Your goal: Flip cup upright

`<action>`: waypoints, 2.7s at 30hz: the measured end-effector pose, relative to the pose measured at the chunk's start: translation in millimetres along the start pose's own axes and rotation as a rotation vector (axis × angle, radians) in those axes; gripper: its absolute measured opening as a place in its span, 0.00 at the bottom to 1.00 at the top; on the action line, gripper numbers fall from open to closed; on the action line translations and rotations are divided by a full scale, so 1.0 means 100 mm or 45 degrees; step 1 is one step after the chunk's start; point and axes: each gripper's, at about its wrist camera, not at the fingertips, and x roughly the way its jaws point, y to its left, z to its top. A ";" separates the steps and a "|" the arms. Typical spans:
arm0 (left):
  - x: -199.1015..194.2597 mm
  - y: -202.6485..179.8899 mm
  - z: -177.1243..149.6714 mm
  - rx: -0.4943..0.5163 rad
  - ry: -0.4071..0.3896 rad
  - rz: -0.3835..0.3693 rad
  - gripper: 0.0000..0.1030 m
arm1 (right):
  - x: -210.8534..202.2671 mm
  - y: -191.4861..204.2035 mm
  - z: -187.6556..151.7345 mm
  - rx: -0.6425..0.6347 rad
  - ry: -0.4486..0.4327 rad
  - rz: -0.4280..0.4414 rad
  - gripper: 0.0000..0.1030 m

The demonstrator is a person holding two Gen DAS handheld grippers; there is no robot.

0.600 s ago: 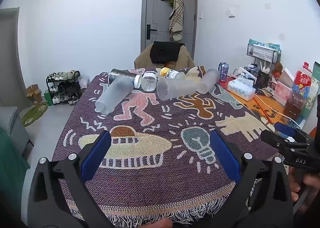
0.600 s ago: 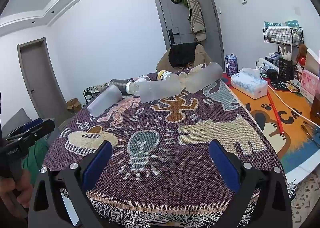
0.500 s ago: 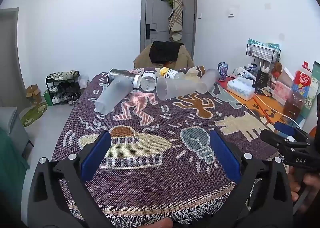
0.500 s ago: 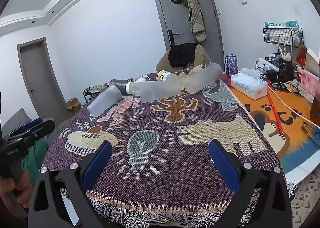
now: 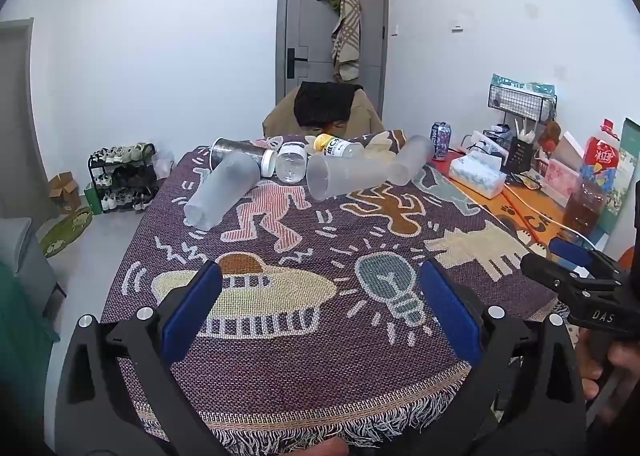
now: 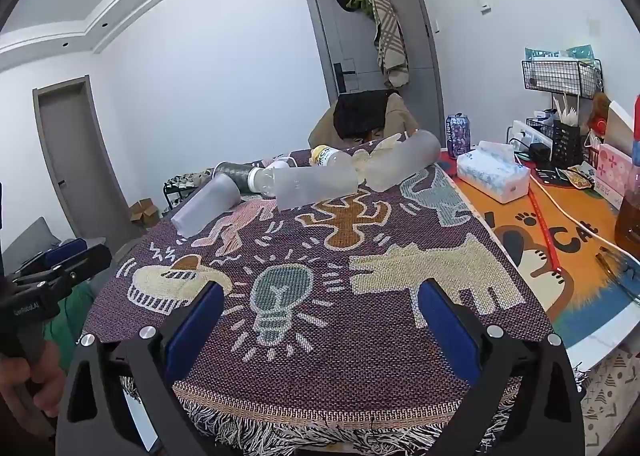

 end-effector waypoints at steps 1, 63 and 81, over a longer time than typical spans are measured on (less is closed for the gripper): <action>0.00 0.00 0.01 0.002 -0.003 -0.003 0.95 | 0.00 0.00 0.00 -0.001 0.001 -0.001 0.93; 0.08 0.04 -0.06 -0.021 0.056 -0.005 0.95 | 0.08 0.03 -0.01 -0.003 0.025 -0.009 0.93; 0.67 -0.31 0.40 0.110 0.135 0.020 0.95 | 0.35 -0.50 0.21 0.131 0.048 -0.022 0.93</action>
